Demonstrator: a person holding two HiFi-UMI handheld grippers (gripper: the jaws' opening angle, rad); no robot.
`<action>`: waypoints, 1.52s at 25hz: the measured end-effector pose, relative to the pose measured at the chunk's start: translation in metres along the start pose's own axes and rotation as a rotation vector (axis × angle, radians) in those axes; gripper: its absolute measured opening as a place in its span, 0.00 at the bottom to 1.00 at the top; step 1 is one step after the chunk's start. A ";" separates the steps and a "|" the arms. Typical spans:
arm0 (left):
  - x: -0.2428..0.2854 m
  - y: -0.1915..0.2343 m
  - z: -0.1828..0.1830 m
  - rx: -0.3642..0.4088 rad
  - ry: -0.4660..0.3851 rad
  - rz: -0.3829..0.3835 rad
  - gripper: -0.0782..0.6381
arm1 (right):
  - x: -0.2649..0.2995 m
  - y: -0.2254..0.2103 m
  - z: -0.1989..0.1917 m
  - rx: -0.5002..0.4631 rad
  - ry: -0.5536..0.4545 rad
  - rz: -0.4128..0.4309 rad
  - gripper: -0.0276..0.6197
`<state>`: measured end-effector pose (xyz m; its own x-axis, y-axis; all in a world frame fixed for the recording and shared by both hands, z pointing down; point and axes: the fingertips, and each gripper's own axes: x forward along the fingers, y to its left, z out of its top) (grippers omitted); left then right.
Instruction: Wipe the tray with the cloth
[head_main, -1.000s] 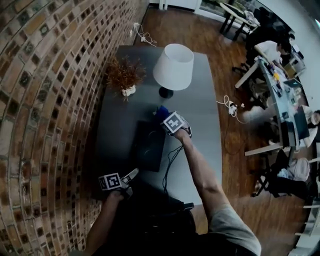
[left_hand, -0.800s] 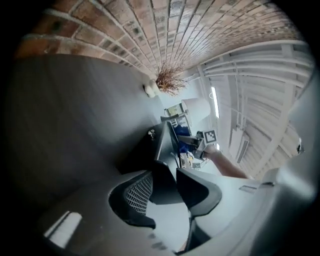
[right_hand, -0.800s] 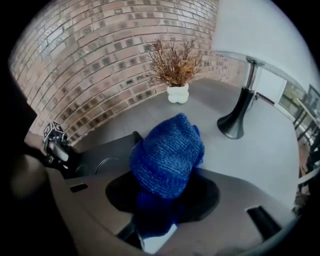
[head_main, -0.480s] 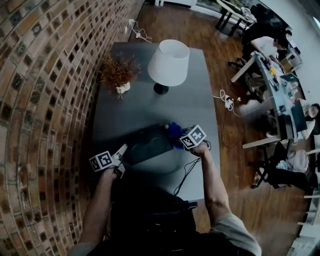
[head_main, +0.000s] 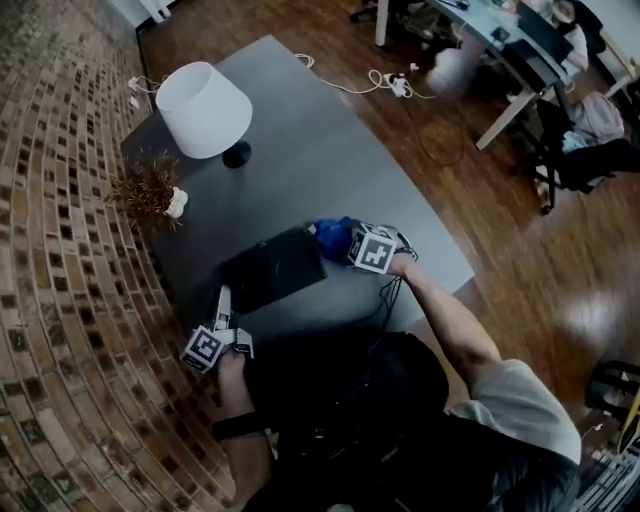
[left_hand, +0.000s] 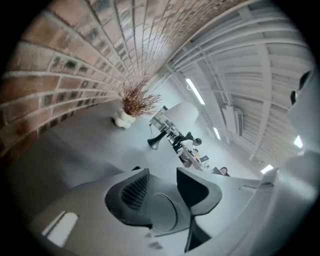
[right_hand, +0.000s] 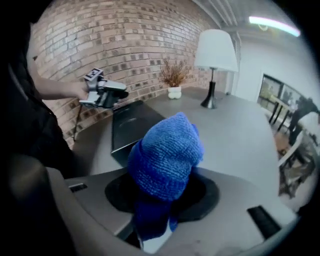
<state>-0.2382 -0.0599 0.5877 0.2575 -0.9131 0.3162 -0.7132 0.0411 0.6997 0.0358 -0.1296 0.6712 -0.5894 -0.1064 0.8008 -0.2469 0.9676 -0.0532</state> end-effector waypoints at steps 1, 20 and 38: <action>-0.008 -0.012 -0.007 0.031 0.006 -0.012 0.33 | 0.000 -0.015 0.014 -0.011 -0.038 -0.042 0.29; -0.016 -0.032 -0.098 0.068 0.179 -0.046 0.33 | 0.003 0.010 -0.001 -0.095 -0.102 0.159 0.29; -0.019 -0.035 -0.139 -0.043 0.214 -0.063 0.33 | 0.010 0.130 -0.045 -0.394 0.077 0.398 0.29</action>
<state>-0.1273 0.0122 0.6462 0.4360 -0.8077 0.3968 -0.6645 0.0083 0.7472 0.0323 0.0050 0.6992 -0.5172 0.2871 0.8063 0.2977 0.9436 -0.1450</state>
